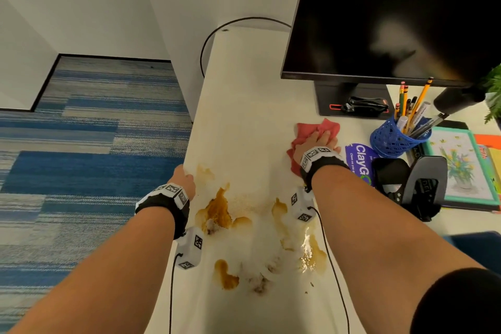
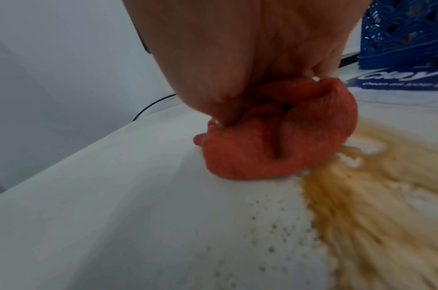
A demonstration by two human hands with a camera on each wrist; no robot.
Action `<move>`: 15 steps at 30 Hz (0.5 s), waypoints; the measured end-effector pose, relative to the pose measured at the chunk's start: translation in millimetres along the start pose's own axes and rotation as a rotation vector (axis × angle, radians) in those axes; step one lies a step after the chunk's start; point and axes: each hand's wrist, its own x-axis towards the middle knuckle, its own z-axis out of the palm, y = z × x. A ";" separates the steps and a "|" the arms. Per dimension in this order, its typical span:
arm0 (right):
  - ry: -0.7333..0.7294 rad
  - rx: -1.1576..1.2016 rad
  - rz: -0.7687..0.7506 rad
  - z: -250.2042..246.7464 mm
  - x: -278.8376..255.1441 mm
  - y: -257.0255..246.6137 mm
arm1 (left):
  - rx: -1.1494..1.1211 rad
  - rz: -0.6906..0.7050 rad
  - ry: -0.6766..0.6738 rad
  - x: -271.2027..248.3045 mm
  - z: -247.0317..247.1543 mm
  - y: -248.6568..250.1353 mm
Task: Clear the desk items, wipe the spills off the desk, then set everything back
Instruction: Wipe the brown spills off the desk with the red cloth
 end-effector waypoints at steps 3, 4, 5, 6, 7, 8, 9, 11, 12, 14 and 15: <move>-0.046 -0.013 0.057 3.0 -3.9 -5.5 | 0.012 0.012 -0.008 -0.1 0.1 -0.3; -0.048 -0.004 0.070 9.8 -2.8 -5.8 | -0.004 0.014 0.001 -0.5 0.5 -0.3; -0.064 -0.004 0.053 16.2 -3.8 -5.9 | -0.014 0.012 0.010 -0.5 0.8 -0.6; -0.075 -0.013 0.001 20.5 -9.4 -7.5 | -0.015 0.004 0.016 -0.9 0.5 0.0; -0.060 -0.028 -0.071 23.6 -15.2 -8.4 | -0.017 -0.002 0.016 -0.7 0.8 0.1; -0.050 -0.066 -0.125 23.6 -22.2 -11.7 | -0.012 -0.001 0.007 -1.5 0.9 0.8; -0.039 -0.111 -0.189 17.7 -35.7 -16.0 | -0.002 -0.002 -0.005 -1.5 0.8 1.1; -0.036 -0.095 -0.277 10.5 -50.7 -23.3 | 0.002 -0.006 -0.012 -2.1 0.1 2.2; -0.059 -0.057 -0.302 6.5 -56.0 -27.6 | -0.005 -0.005 -0.007 -2.5 -0.3 2.5; -0.055 0.134 -0.332 -3.9 -64.5 -29.7 | -0.009 0.007 0.006 -4.8 -1.4 3.2; 0.001 0.236 -0.340 -6.5 -63.9 -31.0 | -0.006 0.013 0.007 -5.4 -2.3 3.2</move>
